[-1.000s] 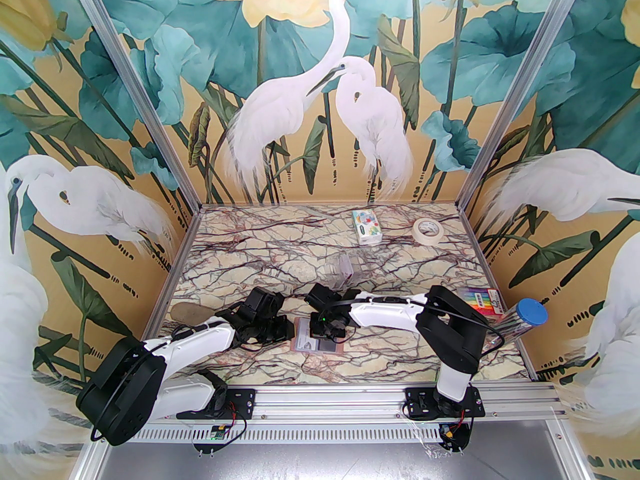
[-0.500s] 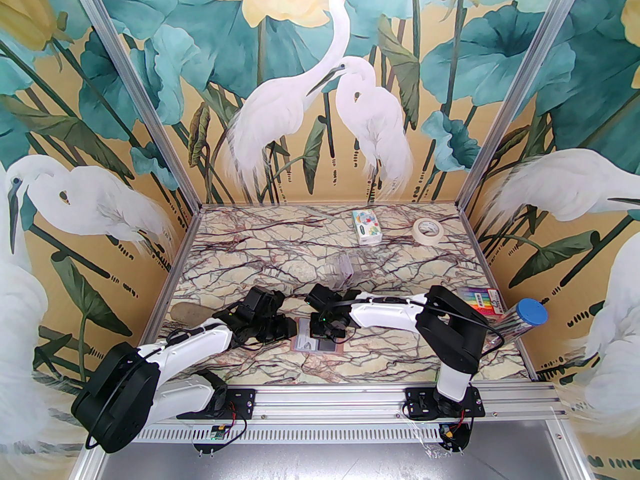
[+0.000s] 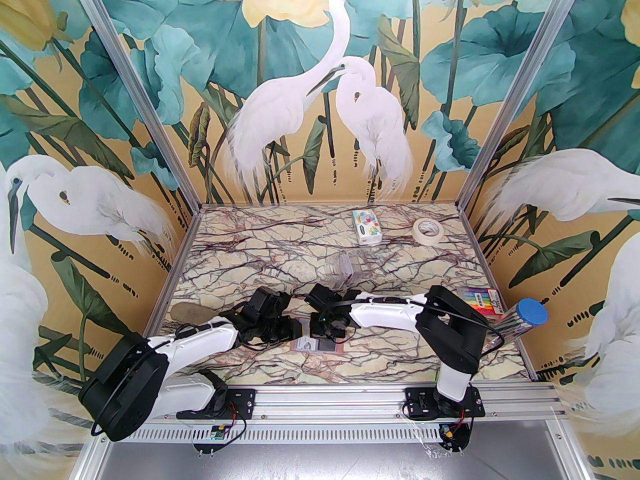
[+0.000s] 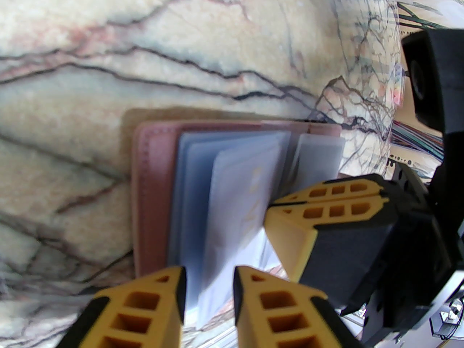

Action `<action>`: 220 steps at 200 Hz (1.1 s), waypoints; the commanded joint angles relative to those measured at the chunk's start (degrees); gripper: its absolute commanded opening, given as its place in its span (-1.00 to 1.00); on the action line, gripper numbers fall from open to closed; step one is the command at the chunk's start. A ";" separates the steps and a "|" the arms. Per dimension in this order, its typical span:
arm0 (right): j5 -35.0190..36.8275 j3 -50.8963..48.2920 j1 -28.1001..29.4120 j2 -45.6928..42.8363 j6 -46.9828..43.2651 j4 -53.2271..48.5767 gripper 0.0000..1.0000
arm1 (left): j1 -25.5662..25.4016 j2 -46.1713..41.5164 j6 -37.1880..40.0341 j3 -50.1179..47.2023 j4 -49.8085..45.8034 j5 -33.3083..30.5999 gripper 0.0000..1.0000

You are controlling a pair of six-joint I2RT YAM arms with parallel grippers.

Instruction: Put the credit cards into the card holder

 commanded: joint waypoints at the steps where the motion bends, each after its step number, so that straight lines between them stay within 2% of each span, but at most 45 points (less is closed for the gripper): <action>1: -0.22 -0.98 -0.13 1.41 0.12 -1.02 -0.87 | -0.55 0.83 -0.59 1.34 1.65 0.86 -0.44; 81: -0.44 -0.26 -0.08 0.18 0.20 -1.69 -0.85 | -1.57 0.28 -1.55 1.77 3.31 2.05 -0.53; 130: 1.15 0.51 -0.09 -4.53 0.30 -4.45 -0.57 | -2.01 -0.98 -5.28 0.89 8.57 4.62 -0.52; 152: 2.60 0.73 -0.25 -6.81 0.10 -6.20 -0.52 | -2.61 -0.90 -5.76 1.13 9.14 4.57 -0.51; 220: 6.00 -3.57 -6.48 -15.77 -1.53 -10.41 -0.47 | -4.58 0.12 -8.28 1.30 14.38 5.86 -0.41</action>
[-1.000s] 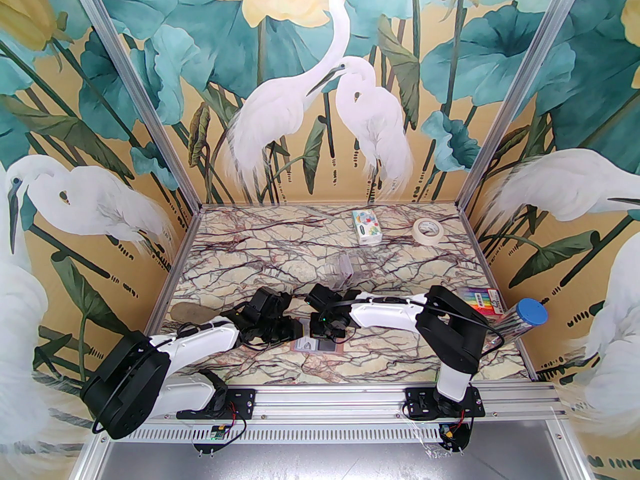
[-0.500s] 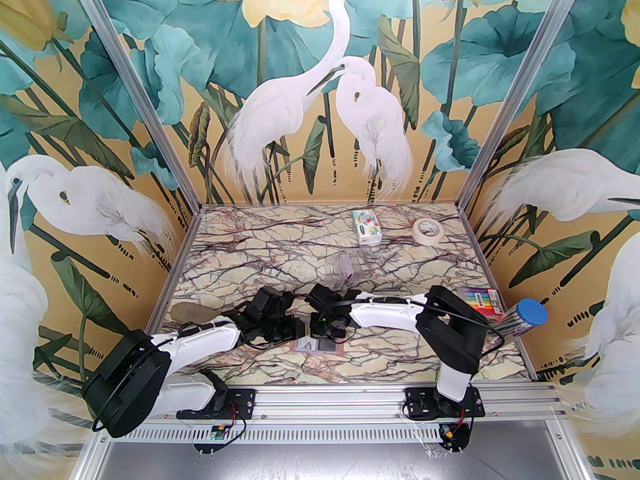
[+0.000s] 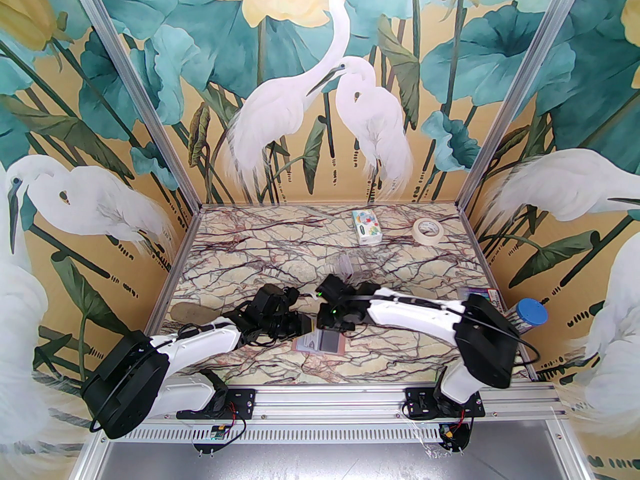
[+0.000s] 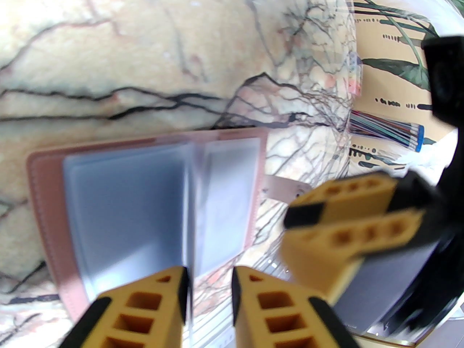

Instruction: Put the credit cards into the card holder

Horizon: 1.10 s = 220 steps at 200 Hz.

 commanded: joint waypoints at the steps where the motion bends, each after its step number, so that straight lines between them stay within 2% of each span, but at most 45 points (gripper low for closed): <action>1: 2.33 -2.27 -2.16 -2.97 -1.17 -2.86 -0.47 | -1.14 0.14 -1.72 0.85 4.00 1.80 -0.41; 46: 2.77 -5.12 -4.93 -6.99 -1.00 -2.56 -0.45 | -3.12 3.63 -3.50 1.50 9.36 2.44 -0.25; 120: 2.85 -6.07 -5.67 -7.71 -1.09 -2.63 -0.45 | -6.32 9.10 -3.26 5.06 10.67 1.85 -0.05; 172: 2.94 -6.24 -5.86 -8.16 -1.40 -2.58 -0.45 | -6.45 8.15 -1.52 5.96 7.05 0.09 -0.02; 220: 2.33 -5.25 -6.03 -7.42 -2.21 -2.44 -0.43 | -4.78 4.30 1.84 6.28 -3.05 -5.51 -0.04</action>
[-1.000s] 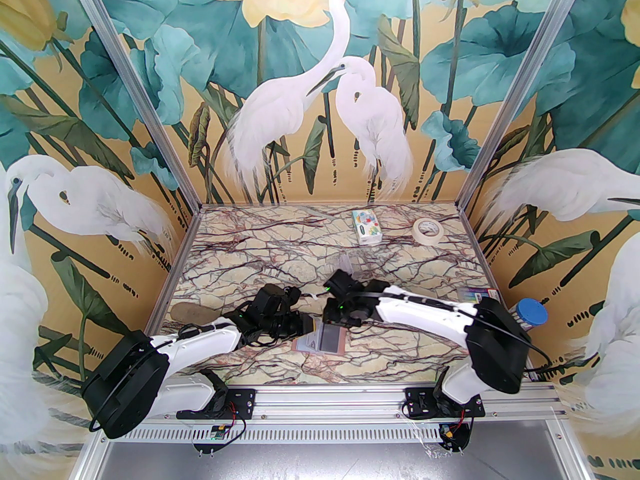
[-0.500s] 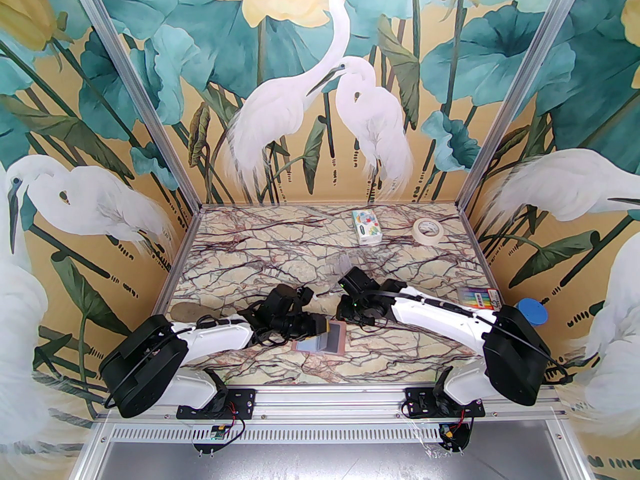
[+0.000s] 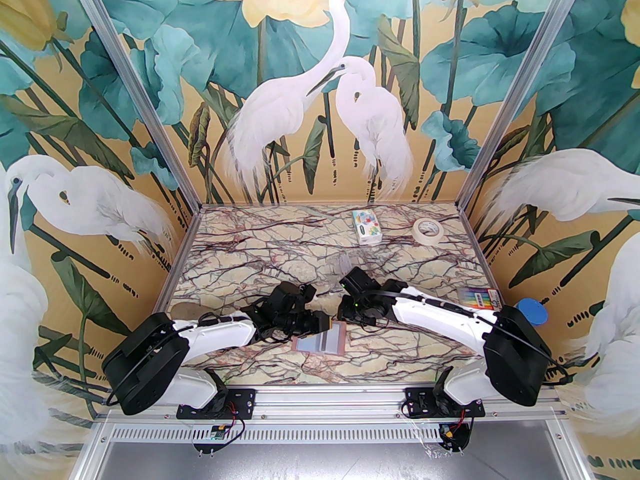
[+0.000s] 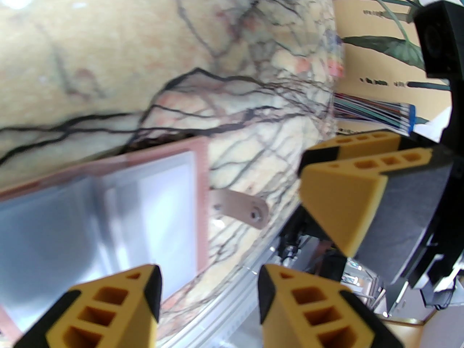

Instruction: Put the credit cards into the card holder

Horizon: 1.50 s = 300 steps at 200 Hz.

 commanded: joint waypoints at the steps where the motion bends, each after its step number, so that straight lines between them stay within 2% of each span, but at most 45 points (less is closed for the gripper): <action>1: 0.62 0.28 -0.26 -0.60 -1.19 -0.29 -0.43 | 1.23 -2.92 2.79 0.78 -6.61 -3.45 -0.04; 55: 0.31 1.90 -0.31 1.03 -1.81 -0.61 -0.44 | 7.32 -8.93 6.60 -2.18 -14.02 -5.17 -0.05; 136: 1.37 5.54 -0.33 3.31 -3.75 -2.59 -0.43 | 8.03 -5.06 7.45 -4.20 -12.89 -6.07 -0.10; 212: 2.20 7.26 -1.00 4.68 -5.55 -3.34 -0.42 | 8.07 -5.13 7.61 -5.66 -13.51 -7.77 -0.10; 250: 2.46 9.57 -2.97 5.48 -8.56 -5.20 -0.41 | 8.08 -4.77 7.67 -5.96 -13.34 -7.94 -0.11; 300: 3.31 17.17 -9.30 8.60 -15.91 -11.22 -0.38 | 8.13 -4.64 7.73 -6.63 -12.96 -8.12 -0.11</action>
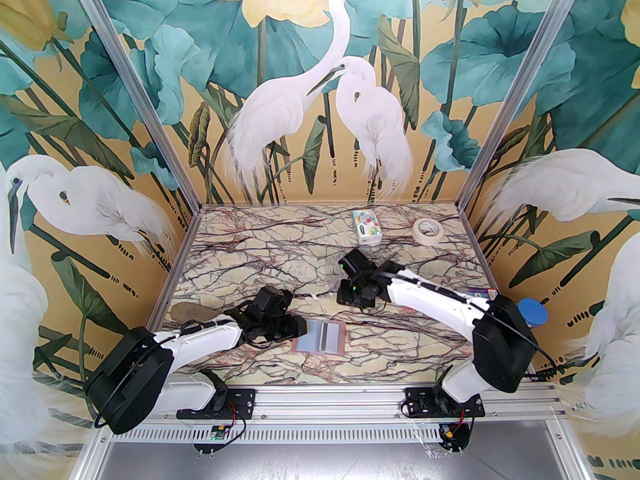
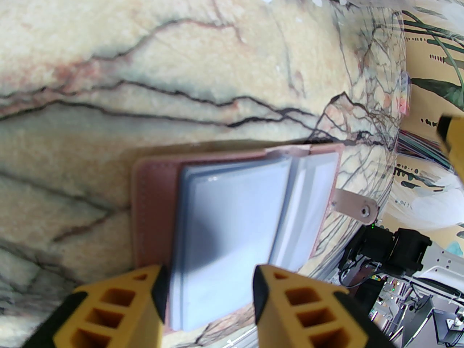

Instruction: Put the credit cards into the card holder

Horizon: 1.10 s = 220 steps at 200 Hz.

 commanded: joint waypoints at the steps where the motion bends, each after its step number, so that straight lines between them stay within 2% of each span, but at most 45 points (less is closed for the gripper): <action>1: 1.98 4.82 -2.66 2.34 -5.55 -4.44 -0.38 | 0.30 0.85 1.03 -1.69 -0.88 -2.13 -0.11; 49: 5.34 17.63 -6.53 10.73 -12.26 -10.34 -0.34 | 0.25 1.10 0.82 -1.77 -0.24 -1.87 -0.11; 113: 10.68 34.92 -6.91 24.78 -24.08 -16.33 -0.16 | 0.28 2.01 0.85 -1.68 0.42 -1.69 -0.11; 158: 12.87 40.15 -7.02 29.95 -27.14 -18.36 -0.01 | 0.29 2.00 0.94 -1.64 0.42 -1.54 -0.11; 220: 12.09 40.76 -7.33 33.61 -26.44 -19.20 -0.01 | 0.29 1.56 1.11 -1.85 -0.01 -1.58 -0.11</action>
